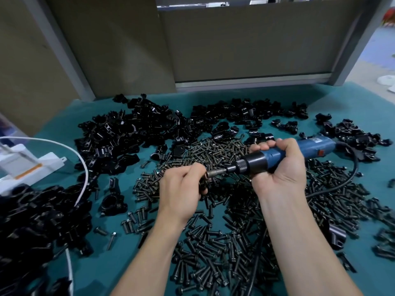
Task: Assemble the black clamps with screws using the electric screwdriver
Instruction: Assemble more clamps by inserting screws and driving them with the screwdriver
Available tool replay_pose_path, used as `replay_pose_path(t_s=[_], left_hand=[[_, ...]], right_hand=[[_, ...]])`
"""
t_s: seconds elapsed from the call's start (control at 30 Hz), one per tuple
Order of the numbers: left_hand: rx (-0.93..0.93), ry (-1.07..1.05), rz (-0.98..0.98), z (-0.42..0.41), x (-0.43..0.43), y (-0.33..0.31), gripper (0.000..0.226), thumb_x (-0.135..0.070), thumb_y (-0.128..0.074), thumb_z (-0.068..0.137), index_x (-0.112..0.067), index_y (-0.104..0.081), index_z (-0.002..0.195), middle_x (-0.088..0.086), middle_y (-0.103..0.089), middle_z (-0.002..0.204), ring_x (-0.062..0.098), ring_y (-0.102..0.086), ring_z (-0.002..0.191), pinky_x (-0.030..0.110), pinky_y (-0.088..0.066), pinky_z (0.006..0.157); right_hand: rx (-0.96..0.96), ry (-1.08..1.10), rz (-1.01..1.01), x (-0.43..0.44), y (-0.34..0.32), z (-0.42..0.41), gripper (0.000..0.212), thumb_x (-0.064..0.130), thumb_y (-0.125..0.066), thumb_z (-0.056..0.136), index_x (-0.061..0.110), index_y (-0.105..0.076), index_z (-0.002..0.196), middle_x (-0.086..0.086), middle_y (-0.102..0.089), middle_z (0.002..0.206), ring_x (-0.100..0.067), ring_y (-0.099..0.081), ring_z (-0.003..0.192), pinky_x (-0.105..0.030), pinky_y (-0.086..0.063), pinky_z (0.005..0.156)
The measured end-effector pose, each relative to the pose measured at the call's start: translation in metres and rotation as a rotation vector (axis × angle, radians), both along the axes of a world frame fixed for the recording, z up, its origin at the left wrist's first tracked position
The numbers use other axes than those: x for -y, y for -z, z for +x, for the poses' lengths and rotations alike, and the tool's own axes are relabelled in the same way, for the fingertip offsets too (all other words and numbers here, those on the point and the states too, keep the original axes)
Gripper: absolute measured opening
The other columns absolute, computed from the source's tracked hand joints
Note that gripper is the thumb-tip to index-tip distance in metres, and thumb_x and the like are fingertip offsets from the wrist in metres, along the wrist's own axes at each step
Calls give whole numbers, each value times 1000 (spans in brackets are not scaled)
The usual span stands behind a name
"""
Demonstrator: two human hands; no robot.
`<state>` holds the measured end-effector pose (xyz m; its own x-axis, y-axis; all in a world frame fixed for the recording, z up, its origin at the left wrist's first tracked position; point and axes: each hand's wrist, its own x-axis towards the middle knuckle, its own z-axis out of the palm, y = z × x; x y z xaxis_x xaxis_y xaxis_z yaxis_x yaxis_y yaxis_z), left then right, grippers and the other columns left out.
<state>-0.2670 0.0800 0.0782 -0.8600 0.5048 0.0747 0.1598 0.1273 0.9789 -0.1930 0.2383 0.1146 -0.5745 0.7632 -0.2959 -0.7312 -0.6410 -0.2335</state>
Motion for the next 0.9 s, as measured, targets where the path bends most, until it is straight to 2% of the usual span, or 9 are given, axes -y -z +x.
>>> replay_pose_path(t_s=[0.13,0.23,0.3,0.37,0.47,0.6,0.7,0.77,0.9], left_hand=[[-13,-20,20,0,0,-2,63,-56,-52,69,6,-65,68,25,-65,66,9,-52,43,22,-33,45],[-40,-43,-27,-1,0,-2,56,-55,-51,69,0,-57,60,18,-62,58,13,-49,47,33,-34,52],[-58,-53,-61,-3,2,-2,48,-52,-52,70,-9,-44,51,9,-47,50,17,-43,49,37,-37,56],[-82,-60,-80,-7,3,-3,48,-51,-53,70,-9,-42,51,3,-39,52,17,-36,52,37,-36,58],[-131,-71,-112,-10,3,-4,58,-53,-52,71,5,-53,63,6,-43,54,17,-39,54,34,-35,56],[-193,-88,-142,-7,3,-3,47,-47,-54,75,-10,-43,49,-1,-37,48,11,-31,47,20,-27,44],[-146,-113,-154,-12,5,-2,52,-47,-54,73,2,-49,58,4,-43,52,13,-34,49,20,-29,45],[-59,-118,-138,-16,5,-2,56,-47,-55,73,9,-57,69,9,-51,57,13,-44,49,29,-36,53],[35,-72,-126,-16,0,-2,65,-52,-56,69,12,-65,81,10,-58,64,16,-49,62,36,-39,64]], right_hand=[[-5,18,14,2,1,-1,18,-5,-49,89,12,-47,84,-2,-51,64,-15,-47,51,-27,-51,57],[-15,25,28,3,1,-1,18,-6,-48,89,12,-46,85,-2,-50,65,-15,-47,52,-28,-50,57],[-14,33,43,3,1,0,19,-6,-47,90,12,-46,86,-2,-50,66,-15,-46,53,-29,-50,58],[-4,43,68,4,0,-1,19,-7,-46,90,12,-46,86,-3,-50,66,-16,-46,54,-30,-49,60],[9,56,95,5,0,-2,19,-7,-46,90,11,-46,89,-4,-49,68,-17,-46,55,-31,-49,61],[13,66,130,6,1,-3,20,-8,-46,90,11,-47,94,-4,-49,69,-17,-46,56,-32,-49,62],[-11,48,151,7,1,-4,23,-9,-43,90,13,-46,100,-4,-48,69,-17,-45,56,-32,-48,61],[-31,26,165,9,1,-6,26,-9,-41,89,13,-45,101,-4,-48,68,-17,-44,55,-31,-47,60],[-20,-20,160,24,4,-14,28,-11,-43,85,12,-47,101,-5,-49,68,-17,-44,54,-31,-48,57]])
